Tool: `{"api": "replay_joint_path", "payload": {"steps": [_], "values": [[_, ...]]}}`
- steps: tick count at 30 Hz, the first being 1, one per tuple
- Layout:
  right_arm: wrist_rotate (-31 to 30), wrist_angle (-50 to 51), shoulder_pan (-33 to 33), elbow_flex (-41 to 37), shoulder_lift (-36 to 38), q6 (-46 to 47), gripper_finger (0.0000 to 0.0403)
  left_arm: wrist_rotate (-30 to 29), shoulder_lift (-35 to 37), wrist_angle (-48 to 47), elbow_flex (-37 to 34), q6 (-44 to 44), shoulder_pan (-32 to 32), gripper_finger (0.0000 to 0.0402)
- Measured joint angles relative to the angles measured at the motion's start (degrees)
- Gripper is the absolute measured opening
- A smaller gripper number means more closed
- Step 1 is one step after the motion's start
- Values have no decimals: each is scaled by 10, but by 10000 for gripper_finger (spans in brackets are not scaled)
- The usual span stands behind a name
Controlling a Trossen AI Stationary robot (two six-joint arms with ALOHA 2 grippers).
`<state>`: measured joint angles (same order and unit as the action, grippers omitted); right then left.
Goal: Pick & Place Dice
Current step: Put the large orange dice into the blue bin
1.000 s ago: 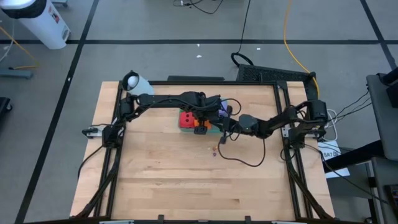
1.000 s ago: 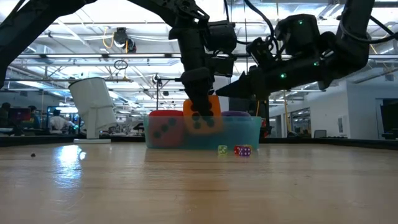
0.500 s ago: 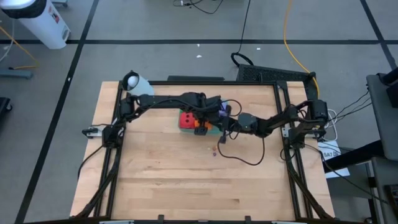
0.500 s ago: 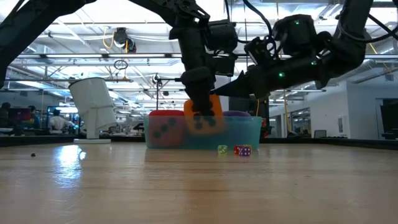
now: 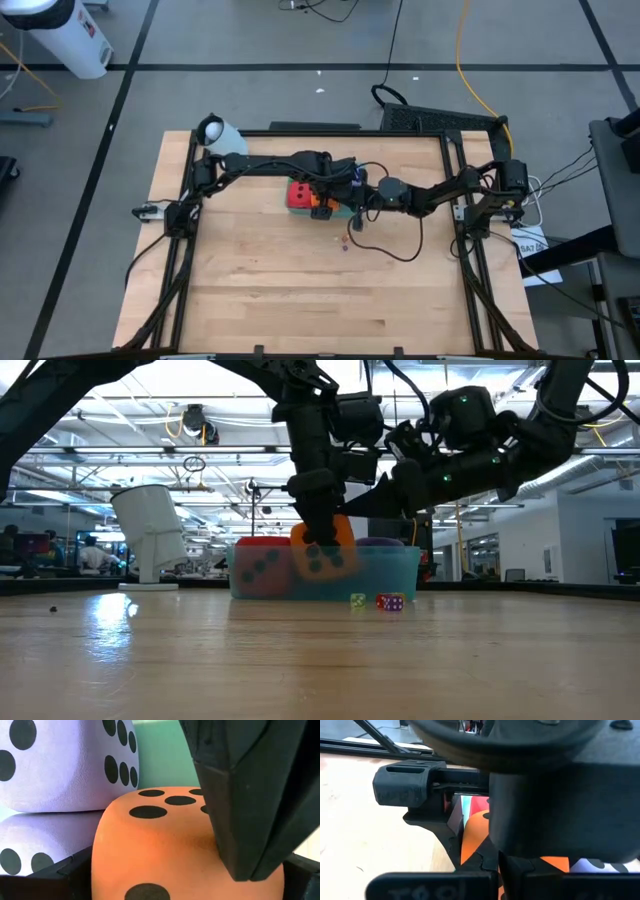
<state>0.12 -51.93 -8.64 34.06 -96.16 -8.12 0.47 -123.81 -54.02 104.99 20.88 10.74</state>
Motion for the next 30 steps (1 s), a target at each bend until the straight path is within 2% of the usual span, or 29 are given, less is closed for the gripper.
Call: {"api": "replay_joint_path", "payload": {"steps": [8, 16, 30], "values": [[3, 23, -4, 0, 0, 4, 0, -4, 0, 1, 0, 1, 0, 400], [47, 32, -18, 0, -1, 30, 0, -24, 0, 1, 0, 12, -7, 400], [48, 36, -18, 0, -2, 38, 0, -31, 0, 1, 0, 15, -10, 400]]}}
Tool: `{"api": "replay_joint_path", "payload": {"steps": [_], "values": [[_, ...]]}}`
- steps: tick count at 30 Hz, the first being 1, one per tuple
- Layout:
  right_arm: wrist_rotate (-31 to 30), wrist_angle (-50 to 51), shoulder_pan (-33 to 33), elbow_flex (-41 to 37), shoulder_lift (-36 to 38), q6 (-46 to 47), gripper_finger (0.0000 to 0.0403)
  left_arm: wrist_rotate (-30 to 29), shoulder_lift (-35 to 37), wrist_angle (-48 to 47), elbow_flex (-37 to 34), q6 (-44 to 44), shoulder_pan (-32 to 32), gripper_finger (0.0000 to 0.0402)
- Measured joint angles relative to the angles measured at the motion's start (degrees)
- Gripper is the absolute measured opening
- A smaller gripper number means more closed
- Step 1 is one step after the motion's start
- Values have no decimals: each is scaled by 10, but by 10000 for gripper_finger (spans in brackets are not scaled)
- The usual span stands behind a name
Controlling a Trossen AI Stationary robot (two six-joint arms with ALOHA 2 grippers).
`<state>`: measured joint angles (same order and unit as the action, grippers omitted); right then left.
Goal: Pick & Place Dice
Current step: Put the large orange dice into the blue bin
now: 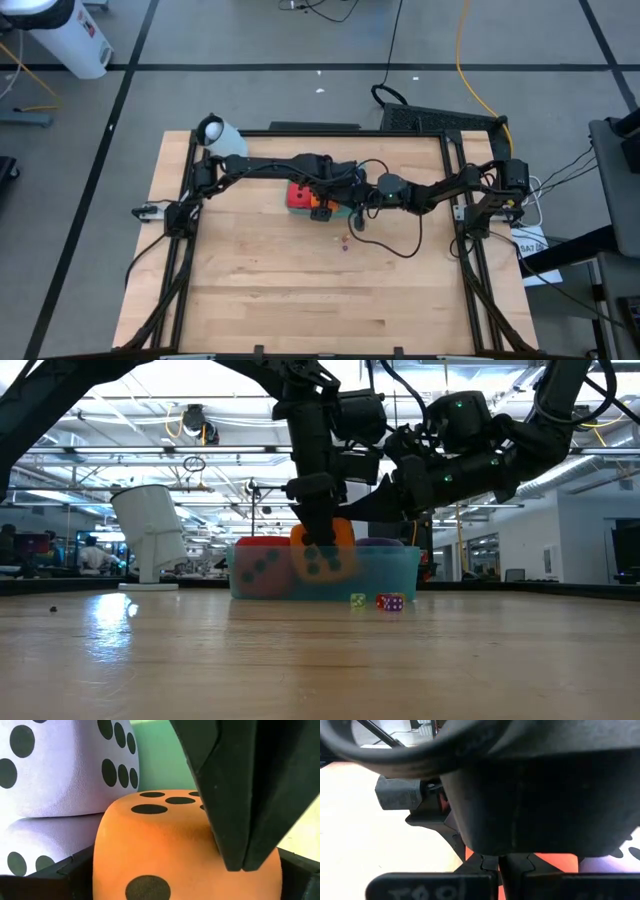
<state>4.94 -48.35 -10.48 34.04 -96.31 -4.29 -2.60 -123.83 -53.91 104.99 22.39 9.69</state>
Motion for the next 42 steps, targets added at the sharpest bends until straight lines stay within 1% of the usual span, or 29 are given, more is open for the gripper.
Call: {"api": "replay_joint_path", "payload": {"steps": [4, 10, 13, 16, 17, 20, 22, 24, 28, 32, 35, 39, 42], "values": [[1, 1, 0, 0, 0, 2, 0, 26, 0, -1, 0, -7, 5, 400], [3, 9, 0, 0, 0, 3, 0, 125, 0, -11, 0, -41, 28, 400], [0, 12, 0, 0, 0, 3, 0, 141, 0, -10, 0, -46, 35, 400], [-2, 13, 0, 0, 0, 4, 0, 127, 0, -8, 0, -40, 34, 400], [-3, 15, 0, 0, 0, 4, 0, 111, 0, -8, 1, -35, 31, 400], [-6, 29, 0, 0, 0, 5, 0, 24, 0, -2, 1, -8, 12, 400], [-6, 51, -1, 5, 0, 6, 0, -14, 0, 0, 1, 9, 1, 400], [-4, 61, -1, 10, 0, 6, 0, -13, 0, -1, 1, 13, -4, 400], [-2, 63, 0, 12, 0, 6, 0, 26, 0, -3, 1, -12, 0, 400], [-1, 58, 0, 12, 0, 6, 0, 109, 0, -9, 1, -41, 19, 400], [-1, 55, 1, 12, 0, 6, 0, 154, 0, -10, 1, -45, 32, 400], [-1, 55, 1, 12, 0, 6, 0, 199, 0, -10, 1, -46, 42, 400], [0, 59, 1, 13, 0, 6, 0, 210, 0, -10, 1, -48, 44, 400]]}}
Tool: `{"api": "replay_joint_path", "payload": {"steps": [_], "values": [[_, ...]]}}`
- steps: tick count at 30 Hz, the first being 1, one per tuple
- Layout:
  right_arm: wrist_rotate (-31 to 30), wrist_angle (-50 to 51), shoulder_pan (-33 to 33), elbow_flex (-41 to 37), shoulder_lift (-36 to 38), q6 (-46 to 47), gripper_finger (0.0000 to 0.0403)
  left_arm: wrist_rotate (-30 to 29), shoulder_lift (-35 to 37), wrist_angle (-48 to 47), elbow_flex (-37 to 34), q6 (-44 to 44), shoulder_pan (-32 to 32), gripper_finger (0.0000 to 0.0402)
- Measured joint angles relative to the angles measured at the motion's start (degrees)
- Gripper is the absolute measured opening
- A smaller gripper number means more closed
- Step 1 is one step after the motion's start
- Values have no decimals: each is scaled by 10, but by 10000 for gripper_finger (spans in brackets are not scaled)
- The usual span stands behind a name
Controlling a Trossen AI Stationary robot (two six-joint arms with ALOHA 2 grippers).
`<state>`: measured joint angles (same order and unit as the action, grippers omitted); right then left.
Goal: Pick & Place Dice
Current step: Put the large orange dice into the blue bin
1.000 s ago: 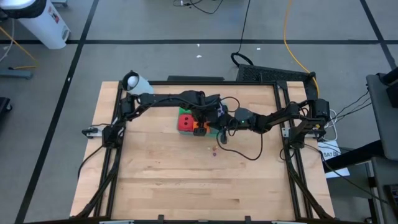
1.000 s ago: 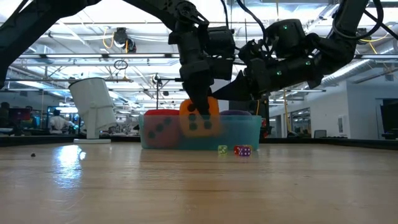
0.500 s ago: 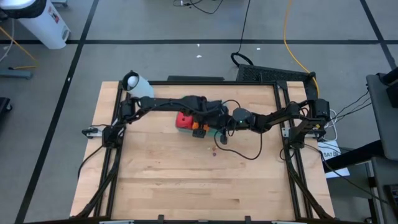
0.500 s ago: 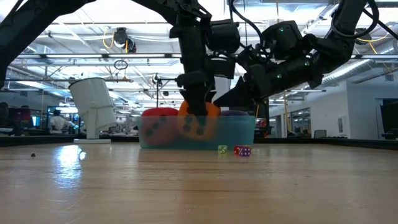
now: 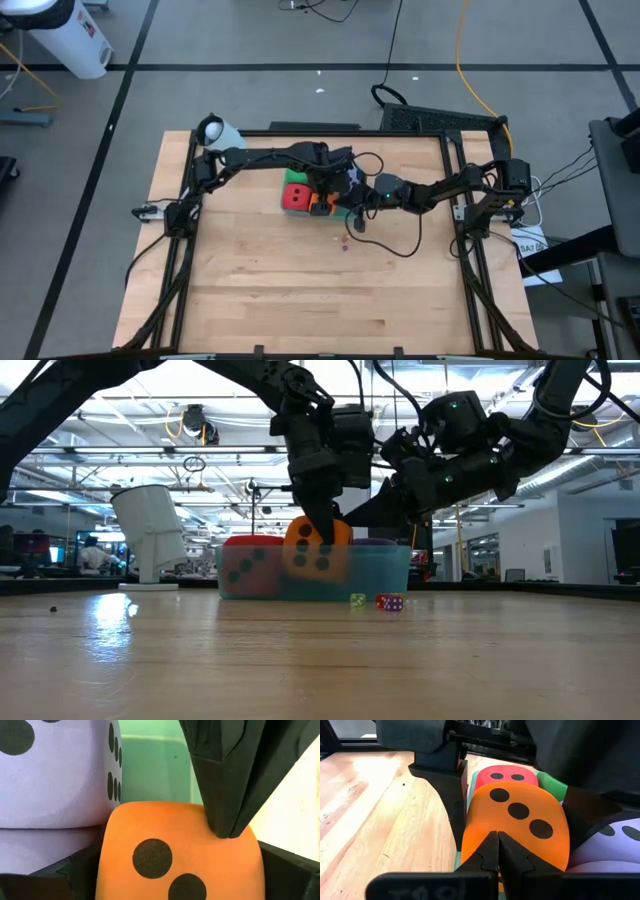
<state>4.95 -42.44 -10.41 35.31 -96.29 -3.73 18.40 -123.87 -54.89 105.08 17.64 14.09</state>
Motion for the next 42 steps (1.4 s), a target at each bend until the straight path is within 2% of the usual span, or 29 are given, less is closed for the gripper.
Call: {"api": "replay_joint_path", "payload": {"steps": [9, 11, 15, 19, 23, 29, 34, 38, 42], "values": [[12, 5, 0, 0, 0, 0, 0, -1, 0, 3, 0, -2, -1, 400], [11, 7, 0, 0, 0, 0, 0, -37, 0, 3, 0, -11, -5, 400], [7, 6, 0, 1, -2, 0, 0, -159, 1, -9, 2, 0, -24, 400], [11, 12, 0, 1, -2, 6, 0, -218, 1, -8, 2, 27, -44, 400], [13, 27, 3, 7, -4, 14, 0, -215, 4, 6, 3, 29, -49, 400], [5, 15, 14, 7, -3, -3, 0, -165, 5, 2, 4, 15, -37, 399], [-47, 25, 32, 7, 19, -22, 0, -162, 5, 0, 4, 16, -27, 398], [-107, 41, 55, 7, 68, -39, 0, -168, 4, 3, 3, 17, -22, 398], [-124, 57, 62, 9, 89, -36, 0, -151, 3, 21, 2, 19, -21, 397]]}}
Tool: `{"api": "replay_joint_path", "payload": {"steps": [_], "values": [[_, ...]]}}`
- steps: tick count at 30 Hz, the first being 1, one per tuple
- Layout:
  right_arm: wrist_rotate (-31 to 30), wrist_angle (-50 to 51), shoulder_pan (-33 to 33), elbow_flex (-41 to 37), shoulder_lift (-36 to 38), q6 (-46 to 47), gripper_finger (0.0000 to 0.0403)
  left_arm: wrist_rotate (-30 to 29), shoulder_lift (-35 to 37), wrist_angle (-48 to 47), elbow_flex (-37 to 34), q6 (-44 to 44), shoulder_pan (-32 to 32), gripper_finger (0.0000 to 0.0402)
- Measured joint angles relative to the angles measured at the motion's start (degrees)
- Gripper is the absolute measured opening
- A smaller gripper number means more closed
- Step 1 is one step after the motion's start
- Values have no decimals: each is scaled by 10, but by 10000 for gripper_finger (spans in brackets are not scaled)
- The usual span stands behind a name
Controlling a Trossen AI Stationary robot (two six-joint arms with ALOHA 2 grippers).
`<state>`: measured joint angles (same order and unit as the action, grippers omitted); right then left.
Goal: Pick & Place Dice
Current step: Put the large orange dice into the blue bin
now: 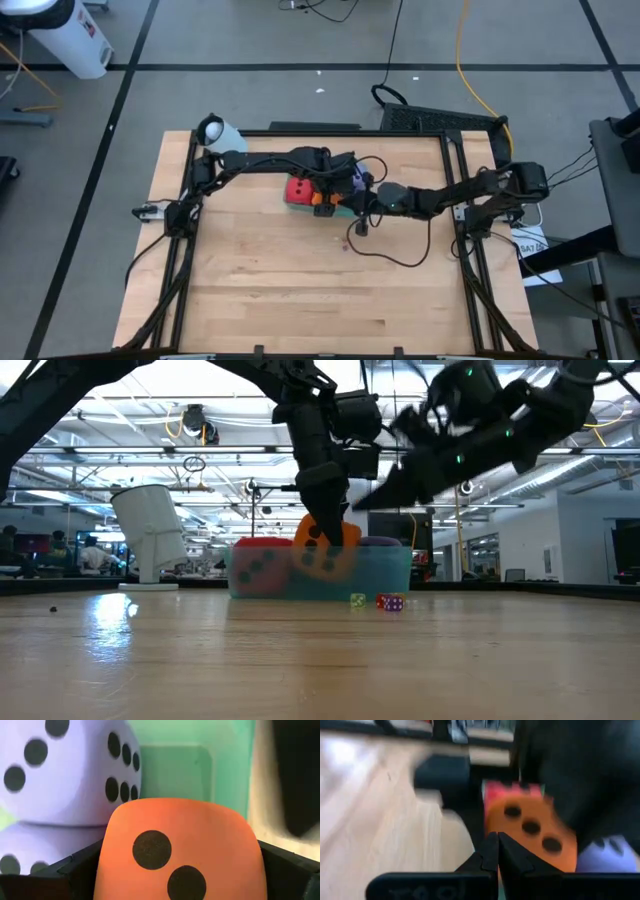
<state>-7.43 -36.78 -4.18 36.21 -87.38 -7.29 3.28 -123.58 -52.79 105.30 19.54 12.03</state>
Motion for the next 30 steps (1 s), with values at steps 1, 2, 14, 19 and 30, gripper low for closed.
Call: {"api": "replay_joint_path", "payload": {"steps": [1, 2, 14, 19, 30], "values": [[-2, 6, 0, -2, -2, 1, 0, 9, 0, 2, 0, 4, 0, 398], [-3, 7, -1, -2, -2, 0, 0, 15, 1, 2, 0, 6, 0, 398], [1, -1, -12, -1, -5, -73, 0, 116, 2, 6, -1, 25, -2, 397], [45, -7, -35, 0, -32, -81, 0, 118, 1, -1, -3, 40, -1, 397], [125, -56, -49, 1, -86, -62, 0, 82, 1, -33, -3, 80, -9, 397]]}}
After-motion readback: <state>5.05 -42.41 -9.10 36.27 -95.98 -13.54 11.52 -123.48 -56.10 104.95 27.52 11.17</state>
